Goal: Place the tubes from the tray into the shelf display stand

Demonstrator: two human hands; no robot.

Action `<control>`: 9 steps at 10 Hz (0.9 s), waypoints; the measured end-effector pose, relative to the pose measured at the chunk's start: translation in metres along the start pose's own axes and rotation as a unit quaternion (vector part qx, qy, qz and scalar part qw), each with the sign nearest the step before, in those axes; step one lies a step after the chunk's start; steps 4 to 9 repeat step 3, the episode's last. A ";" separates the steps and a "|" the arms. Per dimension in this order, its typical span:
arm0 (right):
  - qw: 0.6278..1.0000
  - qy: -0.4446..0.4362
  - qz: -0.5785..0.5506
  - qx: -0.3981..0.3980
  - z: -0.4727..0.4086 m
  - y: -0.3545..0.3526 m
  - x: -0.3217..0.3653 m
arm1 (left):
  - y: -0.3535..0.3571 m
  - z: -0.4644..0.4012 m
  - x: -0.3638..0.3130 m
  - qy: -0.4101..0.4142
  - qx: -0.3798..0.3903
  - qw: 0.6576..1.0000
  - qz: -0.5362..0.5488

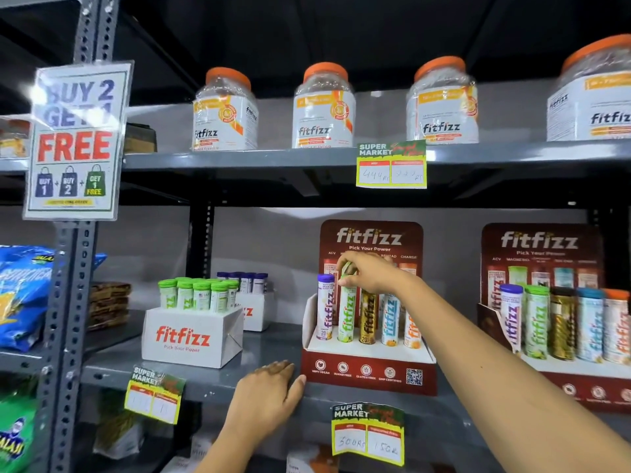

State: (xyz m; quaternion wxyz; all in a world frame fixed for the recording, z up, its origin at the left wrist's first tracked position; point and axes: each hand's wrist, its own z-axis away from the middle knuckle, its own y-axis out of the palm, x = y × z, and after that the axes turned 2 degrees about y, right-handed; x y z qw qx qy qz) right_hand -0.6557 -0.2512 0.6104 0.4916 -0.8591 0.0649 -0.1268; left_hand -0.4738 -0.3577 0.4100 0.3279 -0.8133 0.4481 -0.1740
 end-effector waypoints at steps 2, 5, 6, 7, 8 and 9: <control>1.000 0.001 -0.027 0.002 0.008 -0.001 0.000 | -0.008 -0.004 -0.004 -0.070 0.079 0.994 0.030; 0.994 -0.022 -0.071 -0.084 0.019 -0.001 -0.007 | -0.016 -0.018 -0.003 -0.141 0.033 0.987 0.072; 0.994 -0.022 -0.071 -0.084 0.019 -0.001 -0.007 | -0.016 -0.018 -0.003 -0.141 0.033 0.987 0.072; 0.994 -0.022 -0.071 -0.084 0.019 -0.001 -0.007 | -0.016 -0.018 -0.003 -0.141 0.033 0.987 0.072; 0.994 -0.022 -0.071 -0.084 0.019 -0.001 -0.007 | -0.016 -0.018 -0.003 -0.141 0.033 0.987 0.072; 0.994 -0.022 -0.071 -0.084 0.019 -0.001 -0.007 | -0.016 -0.018 -0.003 -0.141 0.033 0.987 0.072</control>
